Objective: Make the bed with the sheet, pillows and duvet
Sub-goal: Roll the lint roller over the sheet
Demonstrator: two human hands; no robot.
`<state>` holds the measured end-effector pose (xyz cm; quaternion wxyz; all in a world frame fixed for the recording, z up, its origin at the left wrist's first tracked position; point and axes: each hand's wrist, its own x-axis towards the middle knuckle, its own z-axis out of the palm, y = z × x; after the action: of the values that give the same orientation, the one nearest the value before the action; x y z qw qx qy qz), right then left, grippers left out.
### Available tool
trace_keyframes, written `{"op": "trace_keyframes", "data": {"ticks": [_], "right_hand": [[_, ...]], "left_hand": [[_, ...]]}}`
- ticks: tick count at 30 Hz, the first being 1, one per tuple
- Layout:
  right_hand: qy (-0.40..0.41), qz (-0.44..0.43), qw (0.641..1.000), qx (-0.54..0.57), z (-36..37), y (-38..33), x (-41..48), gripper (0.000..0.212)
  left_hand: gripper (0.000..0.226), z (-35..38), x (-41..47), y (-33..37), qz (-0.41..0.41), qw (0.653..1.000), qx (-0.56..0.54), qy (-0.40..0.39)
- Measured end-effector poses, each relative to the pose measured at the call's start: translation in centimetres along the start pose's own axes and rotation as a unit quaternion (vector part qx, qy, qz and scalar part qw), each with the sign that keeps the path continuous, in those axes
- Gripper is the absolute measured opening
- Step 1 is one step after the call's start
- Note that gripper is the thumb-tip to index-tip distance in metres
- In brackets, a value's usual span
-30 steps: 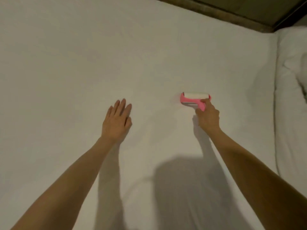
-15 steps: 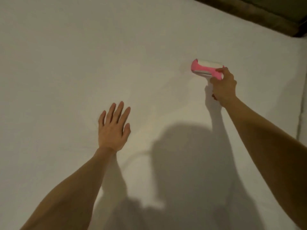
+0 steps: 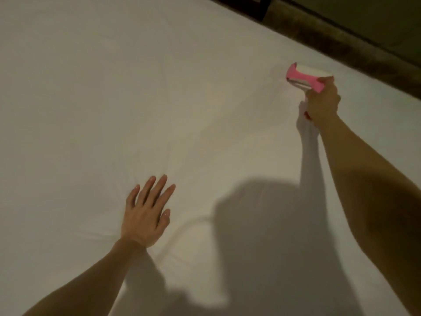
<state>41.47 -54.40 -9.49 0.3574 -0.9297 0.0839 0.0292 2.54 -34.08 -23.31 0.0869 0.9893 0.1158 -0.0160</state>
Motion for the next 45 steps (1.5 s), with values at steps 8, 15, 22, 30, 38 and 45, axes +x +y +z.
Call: {"op": "trace_keyframes", "data": {"ticks": [8, 15, 22, 30, 38, 45], "right_hand": [[-0.075, 0.012, 0.997, 0.01, 0.2, -0.3, 3.3, 0.044], [-0.013, -0.02, 0.999, -0.045, 1.0, 1.9, 1.2, 0.041], [-0.01, -0.01, 0.999, -0.042, 0.1, 5.0, -3.3, 0.043], [-0.021, 0.009, 0.999, -0.028, -1.9, 9.1, -13.3, 0.048], [-0.05, 0.013, 0.997, -0.053, -4.1, 11.8, -22.4, 0.05], [-0.076, 0.047, 0.995, -0.053, -6.0, 14.7, -31.4, 0.056]], "left_hand": [[0.062, 0.3, 0.2, -0.1, 0.002, 1.0, 0.0, 0.005], [0.061, 0.1, 0.1, 0.1, -0.008, 1.0, 0.0, -0.005], [0.059, -0.7, 0.4, 0.4, -0.008, 1.0, -0.005, -0.019], [0.055, -2.5, -0.1, 0.6, 0.004, 1.0, 0.012, -0.013], [0.06, -3.3, -3.0, 2.1, -0.026, 0.999, -0.018, -0.042], [0.065, -3.6, -10.6, 2.7, -0.003, 0.995, -0.008, -0.096]]}}
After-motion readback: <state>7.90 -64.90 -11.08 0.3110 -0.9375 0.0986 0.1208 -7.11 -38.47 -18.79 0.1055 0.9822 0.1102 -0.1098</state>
